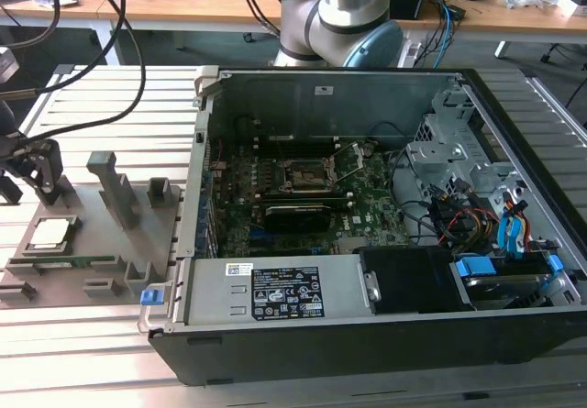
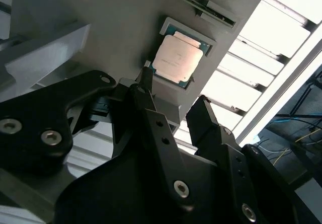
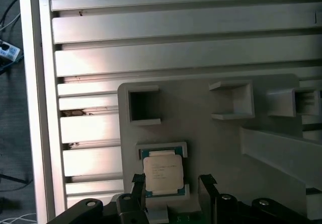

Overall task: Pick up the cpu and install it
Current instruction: 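Pick up the cpu and move it towards the insertion slot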

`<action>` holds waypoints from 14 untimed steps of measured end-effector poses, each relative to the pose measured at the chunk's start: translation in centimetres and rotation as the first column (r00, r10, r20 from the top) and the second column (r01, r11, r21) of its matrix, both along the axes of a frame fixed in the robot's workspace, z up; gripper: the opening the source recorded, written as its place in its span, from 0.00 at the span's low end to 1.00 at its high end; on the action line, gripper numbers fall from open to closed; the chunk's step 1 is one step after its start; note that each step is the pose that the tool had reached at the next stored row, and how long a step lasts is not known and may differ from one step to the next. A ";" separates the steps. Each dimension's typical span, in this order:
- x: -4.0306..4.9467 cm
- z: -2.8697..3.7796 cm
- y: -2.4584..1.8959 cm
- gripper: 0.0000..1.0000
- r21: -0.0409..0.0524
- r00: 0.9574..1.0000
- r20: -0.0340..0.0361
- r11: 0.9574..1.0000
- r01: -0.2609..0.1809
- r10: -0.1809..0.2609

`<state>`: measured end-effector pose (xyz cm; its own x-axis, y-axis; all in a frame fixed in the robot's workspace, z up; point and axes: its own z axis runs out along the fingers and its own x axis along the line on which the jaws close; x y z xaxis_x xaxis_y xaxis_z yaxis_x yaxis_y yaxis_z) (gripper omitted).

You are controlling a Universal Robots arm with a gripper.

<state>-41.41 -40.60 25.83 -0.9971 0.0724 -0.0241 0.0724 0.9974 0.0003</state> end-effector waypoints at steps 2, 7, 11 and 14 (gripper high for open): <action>0.00 -0.14 0.00 0.54 0.000 1.000 0.000 1.000 0.000 0.000; 0.00 -0.77 0.00 0.54 0.000 1.000 0.000 1.000 0.000 0.000; -0.01 -1.19 -0.04 0.54 0.000 1.000 0.000 1.000 0.000 0.000; -0.02 -1.43 -0.30 0.54 0.000 1.000 0.000 1.000 0.000 0.000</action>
